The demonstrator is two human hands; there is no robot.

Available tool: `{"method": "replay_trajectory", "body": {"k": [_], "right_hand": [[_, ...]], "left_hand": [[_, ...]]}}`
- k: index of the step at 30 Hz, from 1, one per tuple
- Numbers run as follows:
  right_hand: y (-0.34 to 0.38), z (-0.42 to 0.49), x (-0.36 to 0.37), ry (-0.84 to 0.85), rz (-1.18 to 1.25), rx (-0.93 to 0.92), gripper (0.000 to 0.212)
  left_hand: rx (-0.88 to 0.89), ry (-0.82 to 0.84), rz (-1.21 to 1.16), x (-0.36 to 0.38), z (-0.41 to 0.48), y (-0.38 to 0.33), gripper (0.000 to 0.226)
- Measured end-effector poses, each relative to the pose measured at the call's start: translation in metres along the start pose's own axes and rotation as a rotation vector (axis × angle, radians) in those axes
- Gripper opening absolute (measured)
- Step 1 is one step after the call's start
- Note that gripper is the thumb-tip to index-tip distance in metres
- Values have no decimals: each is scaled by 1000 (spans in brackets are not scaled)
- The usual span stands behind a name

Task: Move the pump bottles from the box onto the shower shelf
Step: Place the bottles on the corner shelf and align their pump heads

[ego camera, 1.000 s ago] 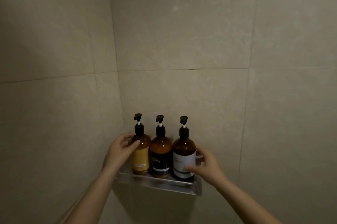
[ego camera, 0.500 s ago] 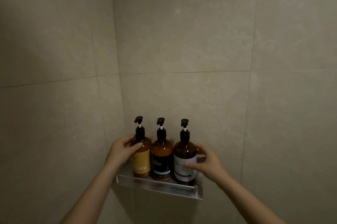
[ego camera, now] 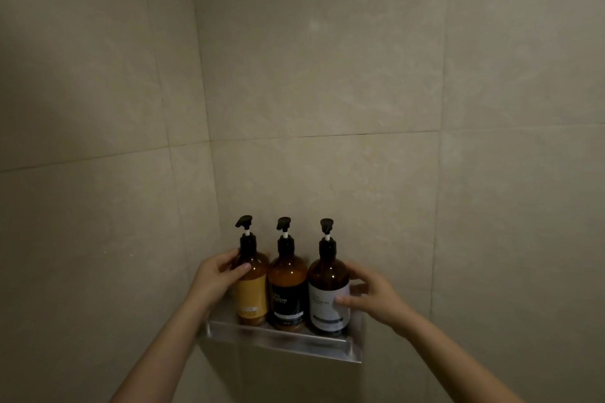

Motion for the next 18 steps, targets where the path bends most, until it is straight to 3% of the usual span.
{"method": "replay_trajectory", "body": {"k": [4, 6, 8, 10, 12, 14, 18], "right_hand": [[1, 3, -3, 49, -37, -10, 54], [1, 6, -6, 76, -65, 38, 65], [6, 10, -17, 19, -3, 93, 72], [21, 16, -32, -92, 111, 51, 53], [44, 22, -45, -171, 190, -12, 30], [65, 29, -49, -165, 227, -43, 21], [93, 44, -41, -40, 159, -54, 25]], "left_hand": [[-3, 16, 27, 2, -4, -2, 52], [15, 11, 40, 4, -8, -7, 54], [61, -127, 55, 3, -18, -14, 56], [131, -399, 13, 3, -40, -23, 45], [227, -499, -35, 20, -67, -34, 31], [284, -400, -9, 51, -86, -41, 31], [309, -184, 71, 103, -101, -48, 36]]}}
Point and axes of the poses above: each hand's wrist, its own z-axis towards the middle knuckle, its own x-axis out of the palm, y = z × x, the point moved 4 cm from there along z, towards the middle knuckle, and after that the axes turned 2 degrees about -y, right-handed, at the moved point
